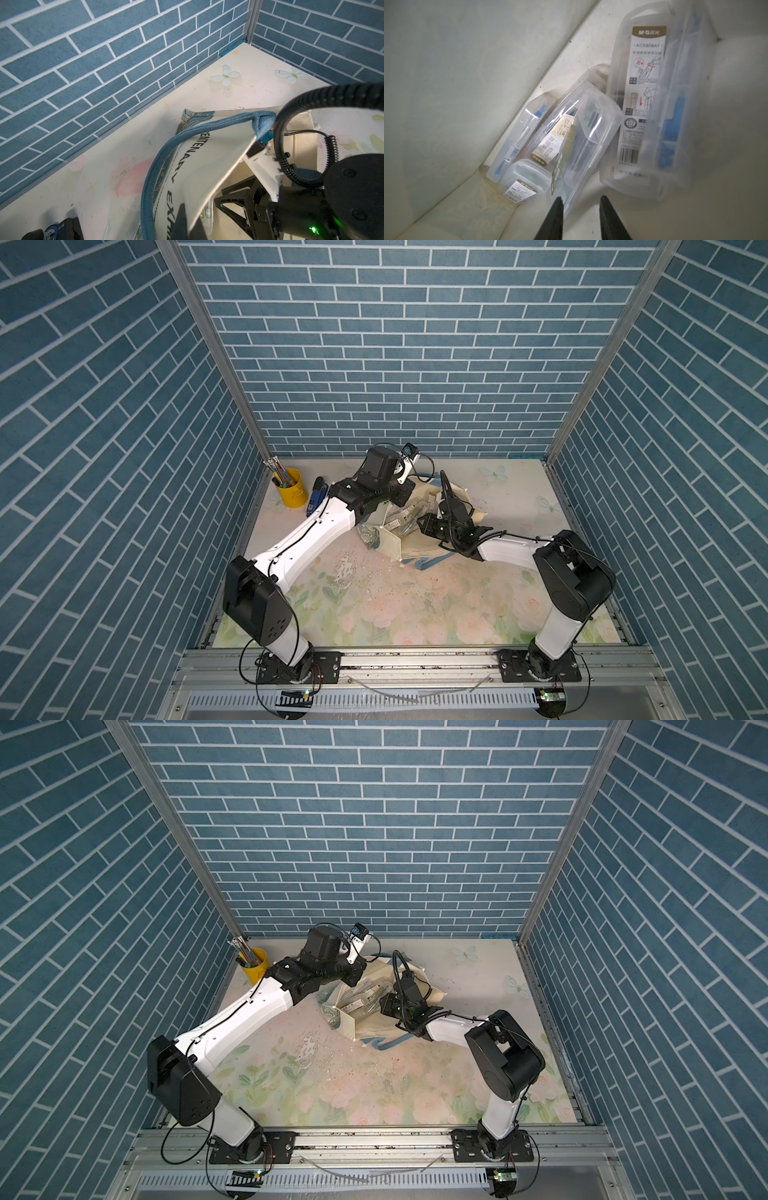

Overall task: Take out the compass set from the canvas bag
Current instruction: Pick up the compass set from the canvas bag.

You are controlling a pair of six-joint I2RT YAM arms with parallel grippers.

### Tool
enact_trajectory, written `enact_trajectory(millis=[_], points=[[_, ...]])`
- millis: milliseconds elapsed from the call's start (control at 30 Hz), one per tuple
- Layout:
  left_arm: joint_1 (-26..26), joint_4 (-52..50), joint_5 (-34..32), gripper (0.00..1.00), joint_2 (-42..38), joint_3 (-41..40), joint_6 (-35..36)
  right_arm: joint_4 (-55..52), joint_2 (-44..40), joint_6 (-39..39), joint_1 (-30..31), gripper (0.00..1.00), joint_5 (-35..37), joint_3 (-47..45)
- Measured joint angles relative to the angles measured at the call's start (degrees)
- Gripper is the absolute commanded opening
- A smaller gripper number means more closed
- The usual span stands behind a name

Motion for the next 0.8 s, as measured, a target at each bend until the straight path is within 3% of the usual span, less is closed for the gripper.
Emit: enact_trajectory(millis=[200, 433, 800], points=[[0.02, 1.22, 1.29, 0.0, -0.11, -0.98, -0.63, 1.99, 3.08, 3.85, 0.15, 0.46, -0.13, 1.95], [0.02, 1.95, 1.9, 0.0, -0.15, -1.44, -1.09, 3.19, 5.44, 6.64, 0.15, 0.46, -0.72, 3.78], [0.07, 2.43, 1.99, 0.0, -0.46, -2.21, -1.33, 3.96, 9.01, 9.03, 0.07, 0.31, -0.66, 7.26]])
